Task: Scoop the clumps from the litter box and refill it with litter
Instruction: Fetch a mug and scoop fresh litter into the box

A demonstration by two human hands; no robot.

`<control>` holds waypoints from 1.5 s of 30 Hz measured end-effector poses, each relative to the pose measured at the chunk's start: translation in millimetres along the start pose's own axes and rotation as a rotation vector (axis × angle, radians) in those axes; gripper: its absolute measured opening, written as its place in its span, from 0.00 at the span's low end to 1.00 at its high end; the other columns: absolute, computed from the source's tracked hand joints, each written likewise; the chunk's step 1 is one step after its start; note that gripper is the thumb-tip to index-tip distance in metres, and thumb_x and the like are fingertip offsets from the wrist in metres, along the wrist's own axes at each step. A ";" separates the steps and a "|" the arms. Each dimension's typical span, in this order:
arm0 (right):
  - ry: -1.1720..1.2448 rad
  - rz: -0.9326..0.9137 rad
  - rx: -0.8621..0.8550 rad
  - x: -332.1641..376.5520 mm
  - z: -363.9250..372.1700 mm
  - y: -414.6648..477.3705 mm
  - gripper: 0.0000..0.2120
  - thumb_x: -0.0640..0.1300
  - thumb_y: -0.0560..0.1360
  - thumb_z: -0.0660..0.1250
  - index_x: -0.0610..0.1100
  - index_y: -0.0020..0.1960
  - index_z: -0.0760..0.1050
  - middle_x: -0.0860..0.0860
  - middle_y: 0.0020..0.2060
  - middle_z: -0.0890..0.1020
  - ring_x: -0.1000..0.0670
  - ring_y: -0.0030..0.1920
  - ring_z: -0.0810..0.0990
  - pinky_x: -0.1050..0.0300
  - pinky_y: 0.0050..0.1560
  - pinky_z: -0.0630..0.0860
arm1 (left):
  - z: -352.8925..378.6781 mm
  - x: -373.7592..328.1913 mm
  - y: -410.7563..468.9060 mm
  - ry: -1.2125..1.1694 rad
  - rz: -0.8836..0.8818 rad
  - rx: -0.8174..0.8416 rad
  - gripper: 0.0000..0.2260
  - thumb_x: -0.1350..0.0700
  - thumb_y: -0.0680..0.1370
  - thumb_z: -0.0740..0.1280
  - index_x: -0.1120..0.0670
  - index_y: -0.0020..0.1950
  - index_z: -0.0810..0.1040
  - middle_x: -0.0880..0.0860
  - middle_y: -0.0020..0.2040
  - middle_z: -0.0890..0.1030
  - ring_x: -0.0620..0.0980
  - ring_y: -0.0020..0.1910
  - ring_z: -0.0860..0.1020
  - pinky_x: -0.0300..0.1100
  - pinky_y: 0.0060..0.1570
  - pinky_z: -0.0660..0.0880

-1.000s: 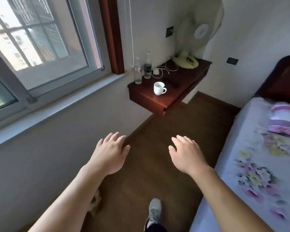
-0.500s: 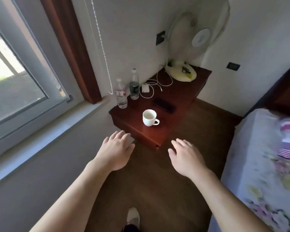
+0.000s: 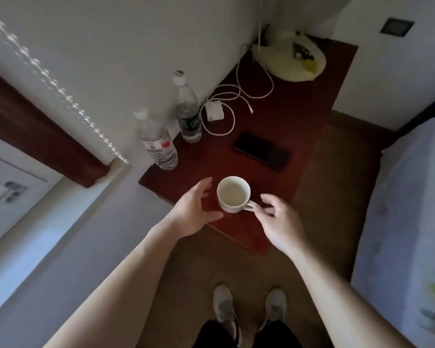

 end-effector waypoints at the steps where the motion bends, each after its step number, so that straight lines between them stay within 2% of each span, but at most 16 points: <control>1: 0.040 0.013 -0.003 -5.1 3.2 7.2 0.20 0.52 0.79 0.66 0.49 0.69 0.74 0.53 0.61 0.81 0.56 0.56 0.80 0.61 0.55 0.74 | 4.8 3.7 10.2 -0.045 0.005 0.026 0.45 0.55 0.67 0.79 0.46 0.78 0.58 0.46 0.72 0.70 0.42 0.67 0.71 0.45 0.67 0.72; 3: 0.122 0.032 0.001 -15.6 8.6 16.9 0.16 0.51 0.78 0.68 0.49 0.64 0.78 0.54 0.54 0.84 0.58 0.50 0.82 0.60 0.54 0.77 | 14.3 9.8 26.3 -0.107 0.012 0.072 0.45 0.56 0.66 0.80 0.46 0.77 0.60 0.44 0.70 0.73 0.41 0.66 0.73 0.46 0.66 0.74; 6: 0.248 0.008 0.041 -25.7 16.8 23.4 0.07 0.51 0.78 0.69 0.52 0.53 0.82 0.55 0.44 0.87 0.57 0.47 0.85 0.49 0.52 0.82 | 24.4 14.5 37.8 -0.158 0.021 0.101 0.42 0.52 0.62 0.80 0.45 0.73 0.67 0.43 0.64 0.77 0.43 0.64 0.76 0.49 0.62 0.76; 9: 0.307 -0.017 0.049 -27.9 18.3 27.6 0.05 0.48 0.79 0.68 0.54 0.49 0.83 0.55 0.43 0.87 0.55 0.47 0.86 0.45 0.53 0.82 | 28.6 11.1 42.2 -0.188 0.043 0.070 0.39 0.57 0.62 0.81 0.44 0.70 0.70 0.44 0.61 0.79 0.44 0.61 0.78 0.47 0.60 0.78; 11: 0.308 -0.030 0.044 -26.3 17.8 28.3 0.07 0.46 0.79 0.68 0.58 0.46 0.82 0.55 0.42 0.87 0.55 0.47 0.86 0.44 0.53 0.82 | 28.4 7.6 42.4 -0.218 0.043 0.061 0.39 0.62 0.63 0.81 0.44 0.70 0.70 0.44 0.60 0.80 0.43 0.60 0.78 0.46 0.61 0.77; 19: 0.317 -0.103 0.093 -6.1 -11.3 23.7 0.09 0.45 0.80 0.66 0.58 0.49 0.82 0.56 0.45 0.87 0.55 0.50 0.85 0.45 0.55 0.82 | 12.9 -28.6 21.0 -0.268 0.069 -0.023 0.40 0.64 0.63 0.81 0.46 0.72 0.69 0.45 0.61 0.80 0.42 0.59 0.80 0.45 0.60 0.78; 23: 0.310 -0.190 0.134 16.7 -37.2 10.7 0.07 0.43 0.80 0.66 0.48 0.53 0.83 0.54 0.45 0.87 0.55 0.50 0.86 0.45 0.55 0.82 | 1.8 -55.0 -10.9 -0.296 0.091 -0.120 0.40 0.64 0.64 0.80 0.47 0.72 0.69 0.46 0.59 0.81 0.42 0.58 0.80 0.46 0.58 0.79; 27: 0.249 -0.306 0.217 39.5 -57.8 -11.2 0.07 0.43 0.79 0.67 0.47 0.51 0.84 0.55 0.44 0.87 0.54 0.49 0.86 0.45 0.55 0.82 | -0.5 -76.3 -59.7 -0.330 0.091 -0.245 0.39 0.66 0.64 0.80 0.47 0.70 0.71 0.48 0.55 0.83 0.44 0.55 0.82 0.46 0.56 0.80; 30: 0.174 -0.399 0.308 56.0 -66.4 -35.8 0.08 0.44 0.80 0.66 0.46 0.53 0.84 0.55 0.46 0.87 0.55 0.50 0.85 0.47 0.55 0.83 | 1.6 -89.0 -109.7 -0.344 0.070 -0.361 0.37 0.66 0.65 0.79 0.49 0.70 0.71 0.48 0.54 0.84 0.39 0.51 0.82 0.33 0.50 0.78; 32: 0.121 -0.472 0.367 68.0 -68.2 -55.9 0.09 0.45 0.80 0.65 0.47 0.54 0.83 0.56 0.47 0.87 0.56 0.50 0.85 0.49 0.54 0.83 | 3.3 -93.6 -146.3 -0.362 0.064 -0.448 0.35 0.65 0.66 0.79 0.49 0.69 0.72 0.49 0.54 0.83 0.41 0.51 0.82 0.30 0.49 0.77; 36: 0.048 -0.585 0.478 93.6 -57.7 -104.6 0.09 0.46 0.80 0.65 0.48 0.52 0.84 0.57 0.45 0.87 0.55 0.49 0.85 0.52 0.52 0.84 | 6.8 -87.7 -223.6 -0.424 0.042 -0.620 0.34 0.63 0.65 0.80 0.46 0.67 0.73 0.47 0.55 0.83 0.43 0.54 0.81 0.38 0.55 0.77; 40: 0.043 -0.646 0.625 115.0 -25.0 -160.9 0.08 0.41 0.80 0.66 0.44 0.51 0.84 0.53 0.43 0.87 0.51 0.47 0.86 0.47 0.53 0.83 | 13.6 -64.0 -307.8 -0.493 -0.026 -0.811 0.34 0.62 0.64 0.80 0.44 0.66 0.75 0.45 0.55 0.83 0.45 0.56 0.80 0.46 0.58 0.77; 43: 0.017 -0.681 0.769 125.4 15.8 -211.4 0.08 0.41 0.79 0.67 0.46 0.48 0.84 0.50 0.42 0.87 0.48 0.47 0.86 0.43 0.55 0.82 | 22.8 -36.9 -378.8 -0.553 -0.093 -0.929 0.33 0.64 0.64 0.79 0.42 0.64 0.76 0.50 0.54 0.83 0.47 0.54 0.82 0.50 0.59 0.78; 45: -0.015 -0.709 0.873 130.8 47.5 -252.3 0.07 0.42 0.80 0.67 0.48 0.48 0.84 0.51 0.43 0.87 0.49 0.48 0.86 0.44 0.57 0.81 | 30.2 -16.1 -429.6 -0.599 -0.132 -0.999 0.32 0.65 0.65 0.78 0.40 0.63 0.76 0.53 0.53 0.84 0.49 0.53 0.83 0.52 0.58 0.79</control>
Point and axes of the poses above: each hand's wrist, its own y-axis towards the middle knuckle, its own z-axis out of the palm, x = y × z, the point moved 6 cm from there along y, towards the middle knuckle
